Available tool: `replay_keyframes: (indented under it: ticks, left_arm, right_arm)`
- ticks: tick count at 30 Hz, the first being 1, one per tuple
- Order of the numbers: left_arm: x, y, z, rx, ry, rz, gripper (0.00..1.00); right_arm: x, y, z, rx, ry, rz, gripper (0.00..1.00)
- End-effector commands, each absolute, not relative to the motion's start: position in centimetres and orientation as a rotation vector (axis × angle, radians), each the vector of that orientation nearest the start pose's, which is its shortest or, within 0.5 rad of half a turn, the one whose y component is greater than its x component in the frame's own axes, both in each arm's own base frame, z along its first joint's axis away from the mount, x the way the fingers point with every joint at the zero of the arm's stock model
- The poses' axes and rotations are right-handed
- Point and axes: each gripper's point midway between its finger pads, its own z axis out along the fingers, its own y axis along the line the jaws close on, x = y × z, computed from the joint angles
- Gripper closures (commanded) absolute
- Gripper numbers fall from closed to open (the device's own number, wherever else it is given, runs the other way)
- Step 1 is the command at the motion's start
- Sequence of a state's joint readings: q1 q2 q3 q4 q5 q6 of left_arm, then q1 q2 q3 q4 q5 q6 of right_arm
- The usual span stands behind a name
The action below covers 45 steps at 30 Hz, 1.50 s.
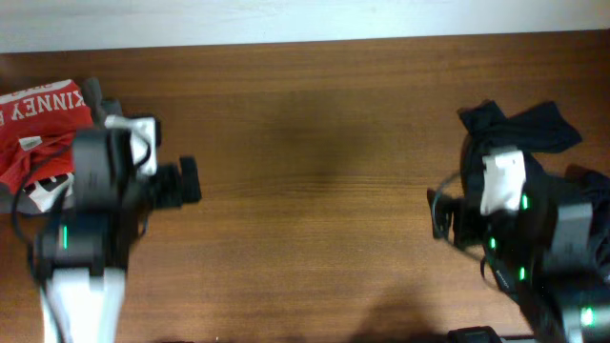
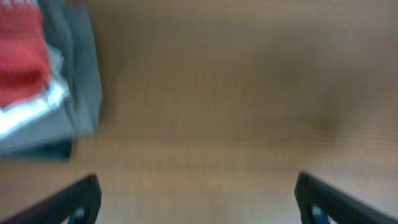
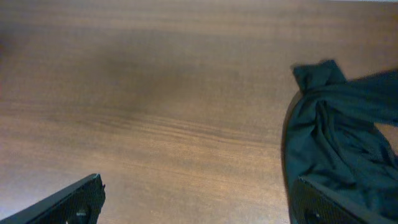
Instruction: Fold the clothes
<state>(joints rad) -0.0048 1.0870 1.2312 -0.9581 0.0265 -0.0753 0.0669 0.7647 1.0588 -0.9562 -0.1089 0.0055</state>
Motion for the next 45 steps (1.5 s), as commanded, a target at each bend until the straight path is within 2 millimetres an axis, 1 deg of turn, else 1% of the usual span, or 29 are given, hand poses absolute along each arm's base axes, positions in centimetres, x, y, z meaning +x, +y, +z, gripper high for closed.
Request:
replay_keyframes:
  ticks: [1, 3, 5, 6, 10, 13, 19, 22, 25, 27, 30, 34, 41, 45]
  left_arm:
    - [27.7, -0.5, 25.9, -0.058, 2.242, -0.061, 0.01]
    - [26.6, -0.4, 26.3, -0.059, 2.152, -0.055, 0.01]
    - [25.2, -0.4, 26.2, -0.057, 2.120, -0.056, 0.01]
    - [23.9, -0.4, 25.8, -0.057, 2.120, -0.056, 0.01]
    - [21.2, -0.3, 24.6, -0.059, 2.175, -0.055, 0.01]
    - [19.7, -0.3, 23.2, -0.061, 2.244, -0.053, 0.01]
    - [17.4, -0.3, 20.7, -0.066, 2.382, -0.049, 0.01]
    - [16.8, -0.3, 20.1, -0.068, 2.416, -0.048, 0.01]
    - [16.7, -0.3, 20.1, -0.068, 2.420, -0.048, 0.01]
    - [16.7, -0.3, 20.1, -0.068, 2.420, -0.048, 0.01]
    - [16.7, -0.3, 20.1, -0.068, 2.420, -0.048, 0.01]
    - [16.7, -0.3, 20.1, -0.068, 2.420, -0.048, 0.01]
    - [16.7, -0.3, 20.1, -0.068, 2.420, -0.048, 0.01]
    - [16.7, -0.3, 20.1, -0.068, 2.420, -0.048, 0.01]
  right_arm:
    - [22.2, 2.7, 26.6, -0.090, 2.155, 0.124, 0.01]
    - [21.2, 2.6, 25.6, -0.090, 2.148, 0.125, 0.01]
    - [20.4, 2.5, 24.4, -0.090, 2.171, 0.125, 0.01]
    - [19.7, 2.5, 23.4, -0.090, 2.206, 0.124, 0.01]
    - [18.4, 2.4, 21.5, -0.089, 2.304, 0.124, 0.01]
    - [18.0, 2.4, 21.0, -0.089, 2.332, 0.124, 0.01]
    - [18.0, 2.4, 21.0, -0.089, 2.333, 0.124, 0.01]
    - [18.0, 2.4, 21.0, -0.090, 2.333, 0.123, 0.01]
    - [17.8, 1.5, 21.1, -0.122, 2.320, 0.043, 0.01]
    - [17.1, 1.6, 21.1, -0.125, 2.314, 0.049, 0.01]
    - [16.8, 1.8, 21.6, -0.137, 2.249, 0.059, 0.01]
    - [17.3, 1.9, 22.0, -0.173, 2.103, 0.039, 0.01]
    - [18.5, 2.4, 20.2, -0.181, 1.886, 0.061, 0.01]
    - [20.3, 2.7, 19.6, -0.183, 1.804, 0.065, 0.01]
